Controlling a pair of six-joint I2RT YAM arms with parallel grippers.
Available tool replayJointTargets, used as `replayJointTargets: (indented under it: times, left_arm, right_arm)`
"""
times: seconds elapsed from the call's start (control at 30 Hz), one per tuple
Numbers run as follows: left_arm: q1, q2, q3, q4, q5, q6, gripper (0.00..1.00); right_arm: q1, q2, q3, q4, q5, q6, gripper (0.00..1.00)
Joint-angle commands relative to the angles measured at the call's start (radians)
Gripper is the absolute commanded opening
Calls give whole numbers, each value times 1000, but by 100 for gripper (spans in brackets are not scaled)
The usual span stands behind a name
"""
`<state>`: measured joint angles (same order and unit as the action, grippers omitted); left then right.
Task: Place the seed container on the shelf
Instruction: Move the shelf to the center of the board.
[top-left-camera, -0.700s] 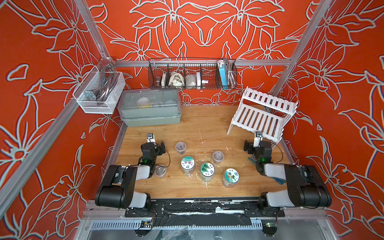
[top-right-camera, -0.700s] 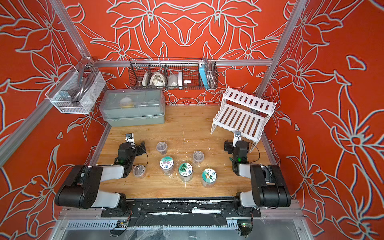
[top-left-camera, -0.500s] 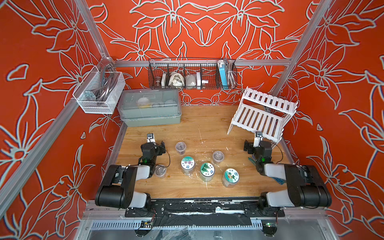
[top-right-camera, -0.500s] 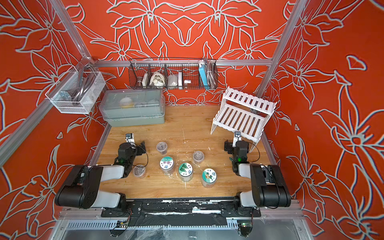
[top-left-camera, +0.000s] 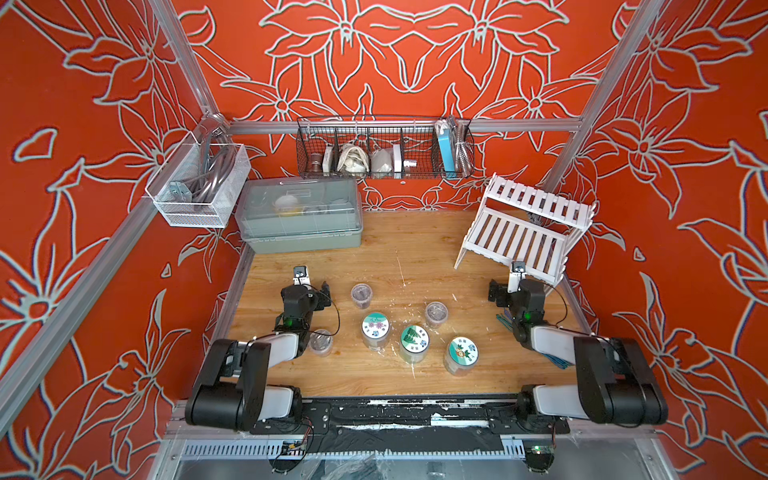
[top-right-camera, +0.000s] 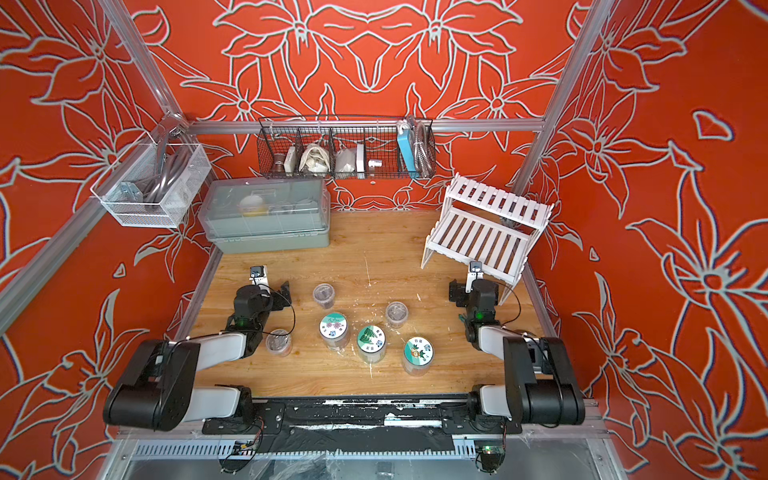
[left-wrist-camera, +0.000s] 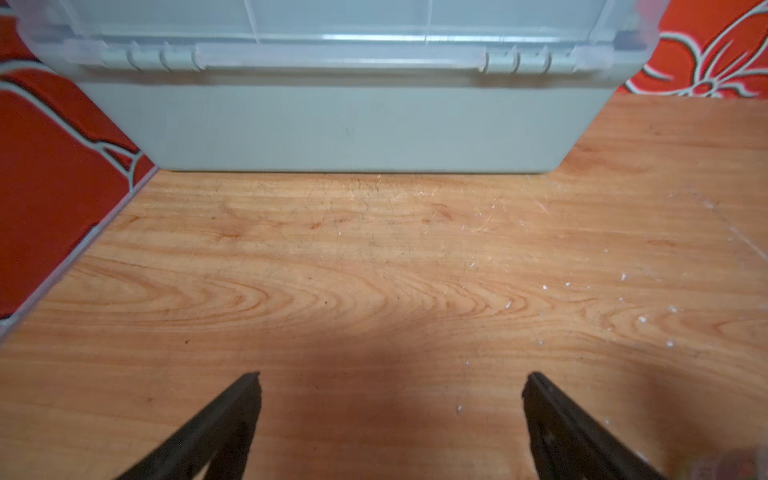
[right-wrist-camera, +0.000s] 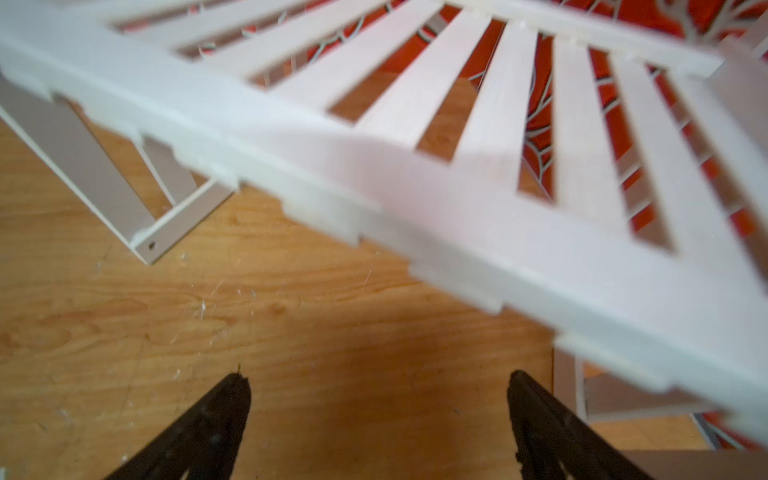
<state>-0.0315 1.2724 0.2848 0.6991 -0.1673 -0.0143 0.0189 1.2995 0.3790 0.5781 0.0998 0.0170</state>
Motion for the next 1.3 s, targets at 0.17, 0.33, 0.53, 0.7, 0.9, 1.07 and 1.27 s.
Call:
replayJointTargets:
  times: [0.17, 0.33, 0.53, 0.7, 0.9, 1.07, 1.27]
  left_arm:
    - [-83, -398, 105, -402, -76, -183, 98]
    - [-209, -439, 248, -608, -72, -237, 98]
    - [-389, -354, 382, -647, 54, -244, 98]
    - [-573, -127, 592, -720, 125, -210, 98]
    - [-745, 150, 846, -762, 132, -149, 98]
    - [-801, 366, 1036, -744, 114, -119, 98]
    - [-803, 570, 1185, -638, 113, -101, 98]
  right_arm:
    - [5, -267, 268, -640, 89, 248, 100]
    - [6, -363, 360, -870, -65, 335, 98]
    - [5, -442, 418, -978, -126, 343, 99]
    - [4, -397, 538, -1092, -117, 321, 99]
    - [-3, -369, 564, -1118, -46, 299, 100]
    - [-5, -357, 564, -1112, -60, 309, 100]
    - [-7, -352, 553, -1108, -33, 298, 100]
